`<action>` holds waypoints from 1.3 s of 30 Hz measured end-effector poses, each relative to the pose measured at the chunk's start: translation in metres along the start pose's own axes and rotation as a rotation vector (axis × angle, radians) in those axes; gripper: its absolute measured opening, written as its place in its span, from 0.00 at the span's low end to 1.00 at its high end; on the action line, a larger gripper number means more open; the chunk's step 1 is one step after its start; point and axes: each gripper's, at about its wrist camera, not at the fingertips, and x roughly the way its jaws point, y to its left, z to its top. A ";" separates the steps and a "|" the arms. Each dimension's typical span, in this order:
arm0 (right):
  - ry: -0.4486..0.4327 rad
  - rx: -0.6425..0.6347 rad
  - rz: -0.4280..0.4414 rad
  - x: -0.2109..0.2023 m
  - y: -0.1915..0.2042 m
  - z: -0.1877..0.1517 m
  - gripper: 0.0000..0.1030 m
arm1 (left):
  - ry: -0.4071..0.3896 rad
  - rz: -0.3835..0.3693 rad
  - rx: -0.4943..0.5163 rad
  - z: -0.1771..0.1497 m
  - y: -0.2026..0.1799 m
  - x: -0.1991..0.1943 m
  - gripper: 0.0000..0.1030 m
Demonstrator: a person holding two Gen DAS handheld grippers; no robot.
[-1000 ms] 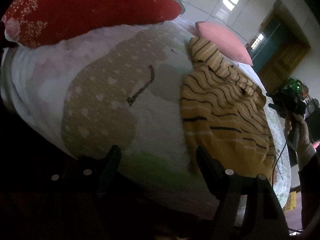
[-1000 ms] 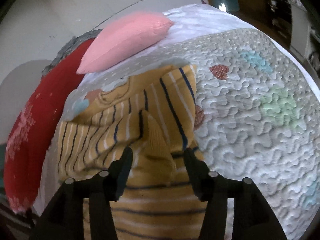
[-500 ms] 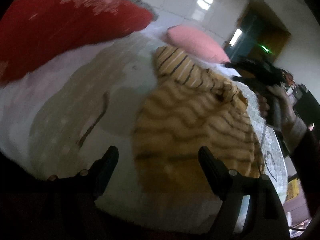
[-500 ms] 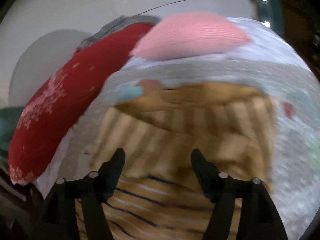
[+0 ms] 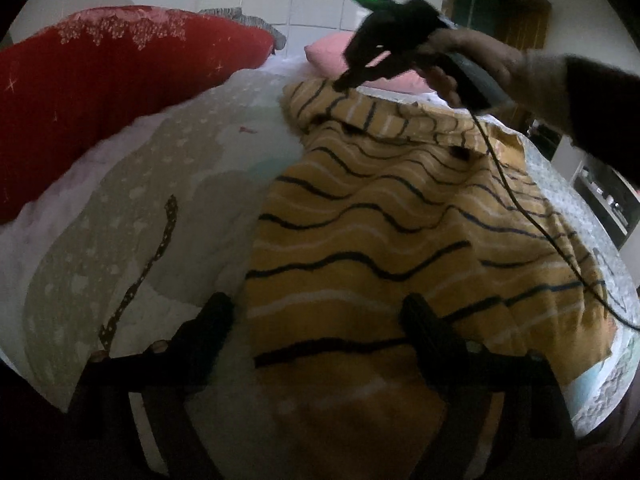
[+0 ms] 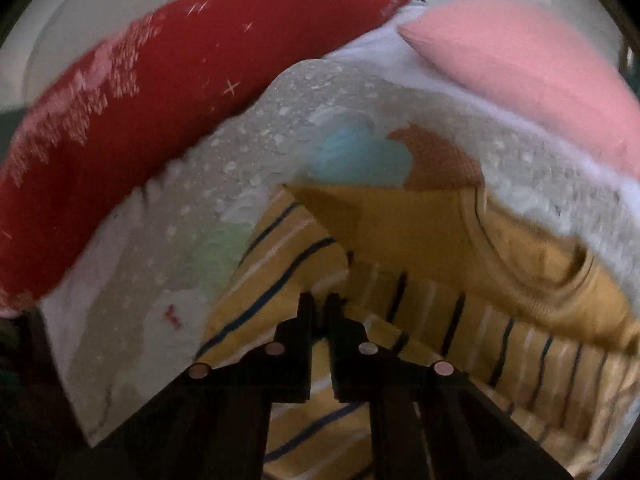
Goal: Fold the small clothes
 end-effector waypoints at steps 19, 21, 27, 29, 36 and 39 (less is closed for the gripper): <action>-0.087 0.120 -0.276 -0.127 -0.060 -0.044 0.73 | 0.025 0.047 -0.025 0.000 -0.009 0.001 0.90; -0.077 0.225 -0.276 -0.142 -0.095 -0.086 0.73 | 0.035 0.059 -0.024 0.001 -0.012 0.002 0.91; -0.097 0.434 -0.230 -0.129 -0.148 -0.166 0.73 | 0.081 0.073 -0.028 0.006 -0.012 0.005 0.92; -0.114 0.437 -0.232 -0.118 -0.152 -0.173 0.70 | 0.091 0.077 -0.031 0.006 -0.012 0.005 0.92; -0.142 0.369 -0.309 -0.116 -0.162 -0.152 0.05 | 0.031 -0.014 -0.183 0.015 0.011 -0.039 0.92; -0.165 0.450 -0.468 -0.120 -0.192 -0.143 0.05 | 0.010 0.039 -0.222 0.018 0.029 -0.049 0.92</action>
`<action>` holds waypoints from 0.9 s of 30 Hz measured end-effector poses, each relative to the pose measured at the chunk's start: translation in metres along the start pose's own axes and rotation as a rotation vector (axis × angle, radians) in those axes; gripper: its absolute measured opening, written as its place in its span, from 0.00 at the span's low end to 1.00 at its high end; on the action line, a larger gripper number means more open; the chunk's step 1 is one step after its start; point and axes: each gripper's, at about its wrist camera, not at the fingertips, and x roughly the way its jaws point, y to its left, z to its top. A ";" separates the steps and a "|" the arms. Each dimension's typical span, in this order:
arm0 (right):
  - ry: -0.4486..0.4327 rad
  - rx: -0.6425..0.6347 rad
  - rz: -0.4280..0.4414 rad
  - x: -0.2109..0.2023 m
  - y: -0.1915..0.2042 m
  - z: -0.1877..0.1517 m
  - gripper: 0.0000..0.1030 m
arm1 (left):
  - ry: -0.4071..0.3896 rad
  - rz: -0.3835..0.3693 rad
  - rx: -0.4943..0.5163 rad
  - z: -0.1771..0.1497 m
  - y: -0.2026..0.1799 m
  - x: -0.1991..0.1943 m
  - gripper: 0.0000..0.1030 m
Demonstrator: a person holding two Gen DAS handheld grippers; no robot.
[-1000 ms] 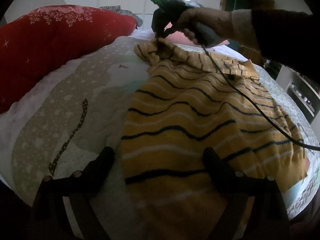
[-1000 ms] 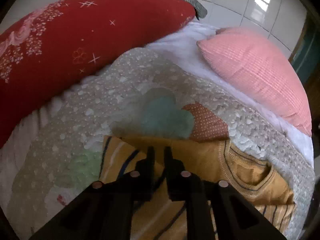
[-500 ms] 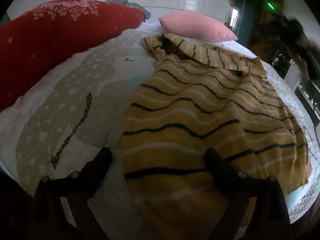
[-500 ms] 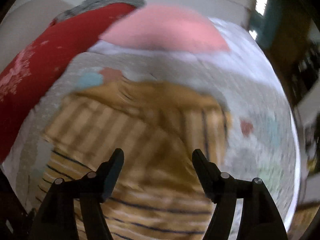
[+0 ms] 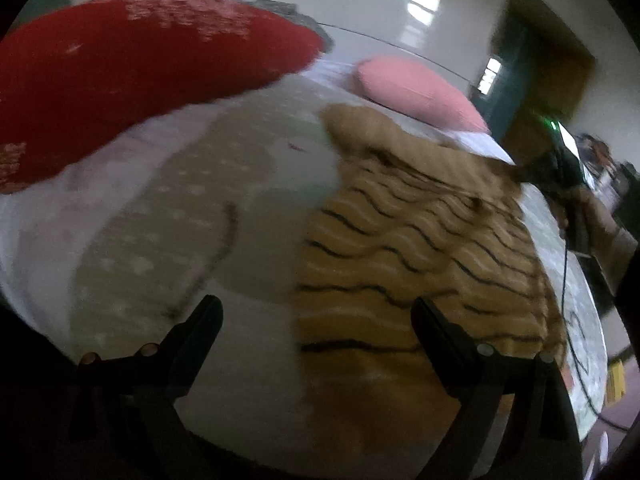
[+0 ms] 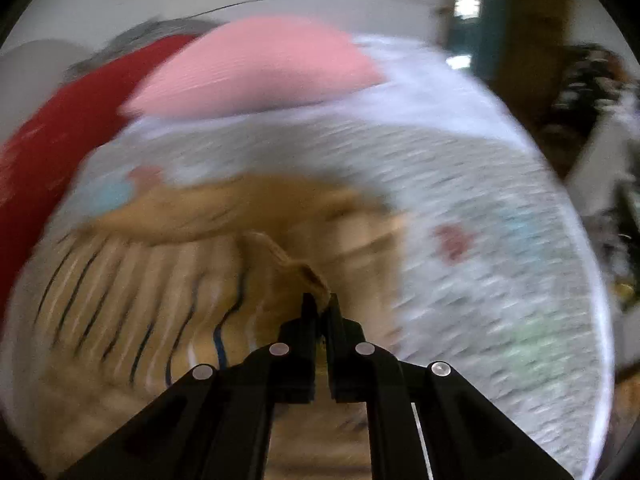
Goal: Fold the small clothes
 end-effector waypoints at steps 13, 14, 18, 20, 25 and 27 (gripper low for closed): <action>0.062 -0.031 0.173 -0.073 -0.025 -0.056 0.64 | 0.115 -0.113 -0.179 -0.007 0.048 0.014 0.92; 0.070 -0.039 0.196 -0.086 -0.027 -0.071 0.68 | 0.121 -0.130 -0.192 -0.008 0.049 0.015 0.92; 0.139 -0.012 0.315 -0.116 -0.044 -0.144 0.73 | 0.132 -0.195 -0.201 -0.007 0.045 0.016 0.92; 0.161 0.019 0.357 -0.115 -0.052 -0.178 0.73 | 0.147 -0.245 -0.215 -0.006 0.042 0.022 0.92; 0.194 0.141 0.466 -0.094 -0.062 -0.256 0.73 | 0.164 -0.294 -0.213 0.003 0.030 0.039 0.93; 0.150 0.198 0.514 -0.094 -0.063 -0.270 0.74 | 0.178 -0.349 -0.227 0.006 0.025 0.045 0.93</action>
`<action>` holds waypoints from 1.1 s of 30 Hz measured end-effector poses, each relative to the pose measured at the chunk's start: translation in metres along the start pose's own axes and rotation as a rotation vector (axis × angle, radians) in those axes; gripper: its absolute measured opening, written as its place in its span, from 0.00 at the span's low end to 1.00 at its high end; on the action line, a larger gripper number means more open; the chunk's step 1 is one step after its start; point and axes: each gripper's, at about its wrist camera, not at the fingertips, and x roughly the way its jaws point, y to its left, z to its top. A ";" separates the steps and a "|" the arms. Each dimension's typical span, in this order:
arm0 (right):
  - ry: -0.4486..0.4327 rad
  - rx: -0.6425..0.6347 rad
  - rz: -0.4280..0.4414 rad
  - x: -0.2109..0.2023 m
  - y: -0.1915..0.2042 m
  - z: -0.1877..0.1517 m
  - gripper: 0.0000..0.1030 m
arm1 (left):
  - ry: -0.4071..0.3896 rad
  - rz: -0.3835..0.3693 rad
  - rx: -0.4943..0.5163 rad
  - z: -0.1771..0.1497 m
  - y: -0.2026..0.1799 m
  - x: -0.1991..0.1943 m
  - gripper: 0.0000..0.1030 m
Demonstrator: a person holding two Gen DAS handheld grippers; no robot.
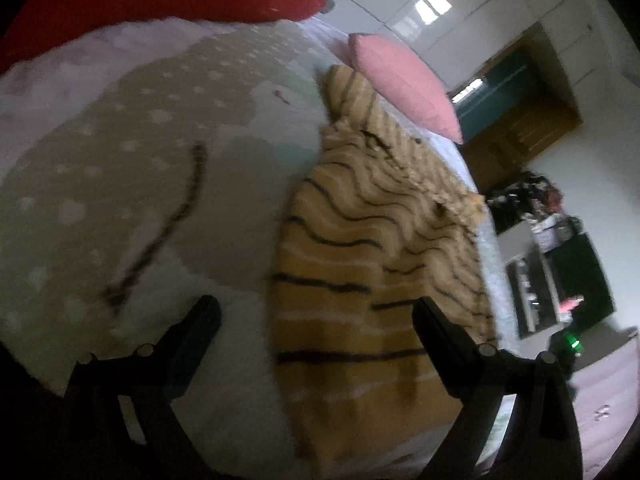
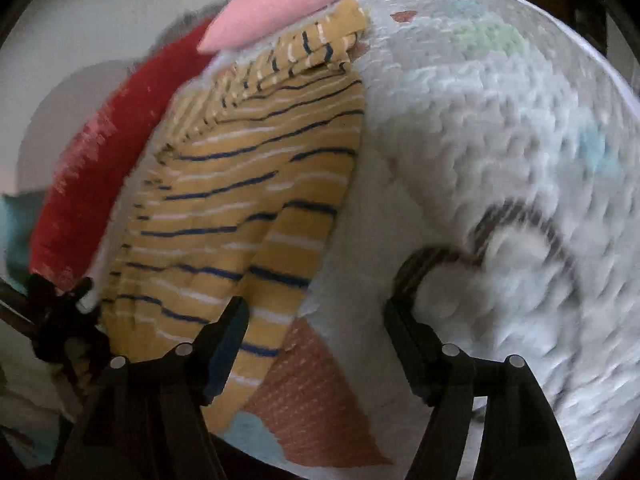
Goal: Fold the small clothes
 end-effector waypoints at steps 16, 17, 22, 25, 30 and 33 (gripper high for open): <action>-0.109 0.040 0.319 0.037 0.049 -0.034 0.71 | 0.047 -0.158 -0.006 -0.052 -0.031 0.011 0.83; -0.117 0.036 0.307 0.036 0.051 -0.036 0.68 | 0.045 -0.144 0.001 -0.052 -0.034 0.012 0.83; -0.125 0.024 0.176 0.044 0.057 -0.037 0.29 | 0.077 -0.092 -0.016 -0.037 -0.039 0.024 0.57; -0.100 0.065 0.195 0.044 0.045 -0.029 0.14 | 0.138 -0.043 -0.076 -0.024 -0.029 0.037 0.09; -0.120 0.075 0.243 0.025 0.048 -0.030 0.11 | 0.085 -0.023 -0.070 -0.035 -0.032 0.009 0.08; -0.139 0.073 0.277 0.004 0.052 -0.042 0.11 | 0.054 -0.030 -0.040 -0.051 -0.037 -0.018 0.08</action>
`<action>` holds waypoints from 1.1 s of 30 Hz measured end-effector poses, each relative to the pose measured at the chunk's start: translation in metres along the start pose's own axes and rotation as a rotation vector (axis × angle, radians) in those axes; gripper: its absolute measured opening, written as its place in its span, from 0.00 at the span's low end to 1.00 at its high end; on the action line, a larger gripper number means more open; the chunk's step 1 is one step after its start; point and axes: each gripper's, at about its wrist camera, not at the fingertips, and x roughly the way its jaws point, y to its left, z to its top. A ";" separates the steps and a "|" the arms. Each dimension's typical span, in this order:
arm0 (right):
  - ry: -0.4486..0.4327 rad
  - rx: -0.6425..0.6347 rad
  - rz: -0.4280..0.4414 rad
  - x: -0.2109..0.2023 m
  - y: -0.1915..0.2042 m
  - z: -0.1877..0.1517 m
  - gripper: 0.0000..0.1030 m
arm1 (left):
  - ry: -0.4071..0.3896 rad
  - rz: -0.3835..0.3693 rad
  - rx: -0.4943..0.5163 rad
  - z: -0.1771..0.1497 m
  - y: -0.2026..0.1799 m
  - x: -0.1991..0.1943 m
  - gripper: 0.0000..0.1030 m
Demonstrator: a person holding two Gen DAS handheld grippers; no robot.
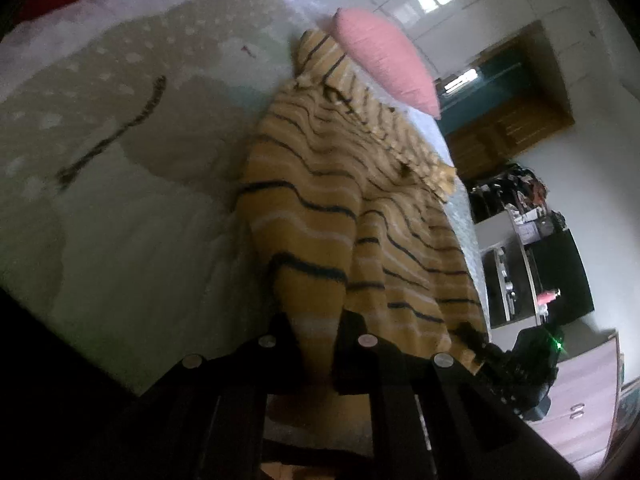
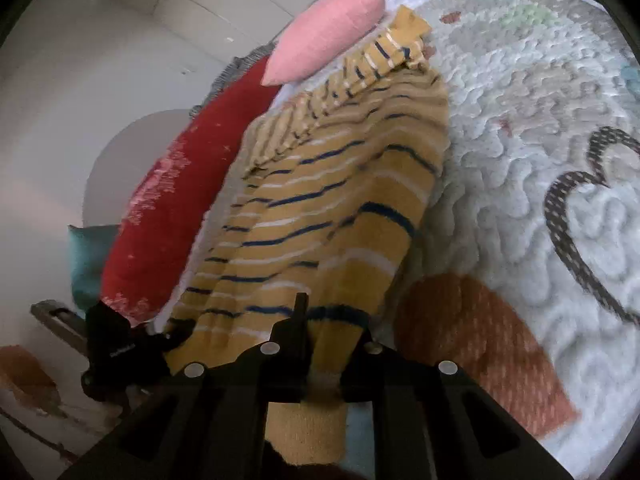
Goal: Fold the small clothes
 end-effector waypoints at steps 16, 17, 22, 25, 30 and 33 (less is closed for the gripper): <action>0.066 0.016 0.037 -0.059 -0.014 -0.092 0.11 | 0.003 -0.036 0.036 -0.071 0.001 -0.049 0.08; 0.066 0.005 0.040 -0.059 -0.010 -0.089 0.11 | -0.004 -0.040 0.044 -0.070 -0.001 -0.051 0.08; 0.074 -0.061 0.053 -0.055 0.013 -0.068 0.11 | -0.005 -0.071 0.033 -0.045 -0.008 -0.050 0.08; 0.063 -0.078 0.077 -0.050 0.025 -0.041 0.11 | -0.012 -0.105 0.005 -0.015 -0.015 -0.042 0.08; 0.010 -0.080 0.124 -0.034 0.038 0.034 0.11 | -0.042 -0.137 0.012 0.060 -0.037 -0.013 0.09; -0.034 -0.081 0.104 -0.010 0.040 0.084 0.11 | -0.052 -0.112 0.038 0.112 -0.053 0.021 0.09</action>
